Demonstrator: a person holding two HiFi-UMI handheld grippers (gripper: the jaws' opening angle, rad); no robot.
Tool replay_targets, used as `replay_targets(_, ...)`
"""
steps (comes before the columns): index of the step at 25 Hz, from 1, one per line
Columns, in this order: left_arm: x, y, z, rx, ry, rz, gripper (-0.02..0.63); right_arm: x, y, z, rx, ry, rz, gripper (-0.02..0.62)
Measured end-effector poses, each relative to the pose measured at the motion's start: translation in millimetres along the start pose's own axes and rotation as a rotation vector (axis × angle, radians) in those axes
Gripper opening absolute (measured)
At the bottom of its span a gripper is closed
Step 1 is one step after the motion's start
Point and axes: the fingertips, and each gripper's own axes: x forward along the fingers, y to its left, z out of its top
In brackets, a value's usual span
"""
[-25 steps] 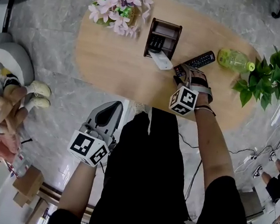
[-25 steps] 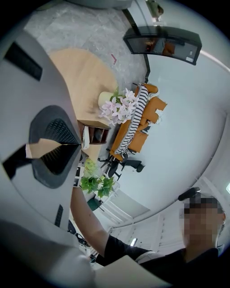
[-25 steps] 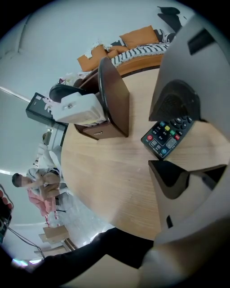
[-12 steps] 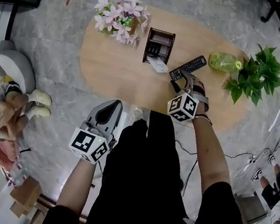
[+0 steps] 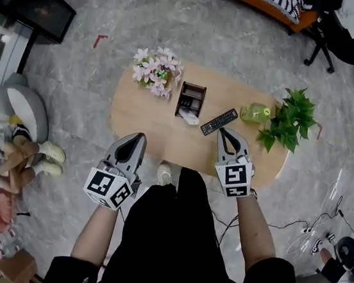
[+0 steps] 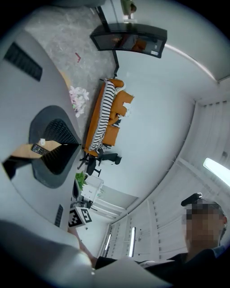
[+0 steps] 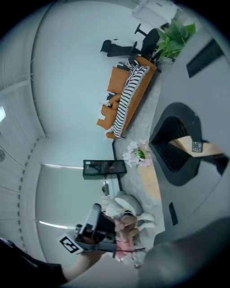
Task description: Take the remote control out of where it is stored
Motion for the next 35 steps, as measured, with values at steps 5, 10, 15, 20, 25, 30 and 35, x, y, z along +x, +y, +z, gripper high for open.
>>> replay_targets(5,-11,-22,53,0.101,-0.068,-0.025,0.006,-62,-27,62,0.267,-0.179,-0.085,0.008)
replay_targets(10,-17,-29,70,0.116,-0.114,-0.025,0.006,-89,-36,89,0.259,-0.247,-0.121,0.008)
replay_targets(15,-14,-32,68,0.088,-0.111,-0.032,0.006,-96,-38,94,0.205,-0.249,-0.126,0.009)
replay_targets(20,-6,-34,63,0.072,-0.086,-0.070,0.006,-83,-34,89,0.219,-0.221,-0.083,0.009)
replay_targets(25,-1,-23,57,0.055,-0.076,-0.037,0.006,-55,-21,79,0.147,-0.145,-0.040,0.009)
replay_targets(30,0,-13,55,0.039,-0.062,-0.005,0.008,-12,-1,59,0.058,-0.022,0.062,0.011)
replay_targets(35,-3,4,55,0.020,-0.061,0.063,0.006,36,21,49,-0.094,0.057,0.164,0.023)
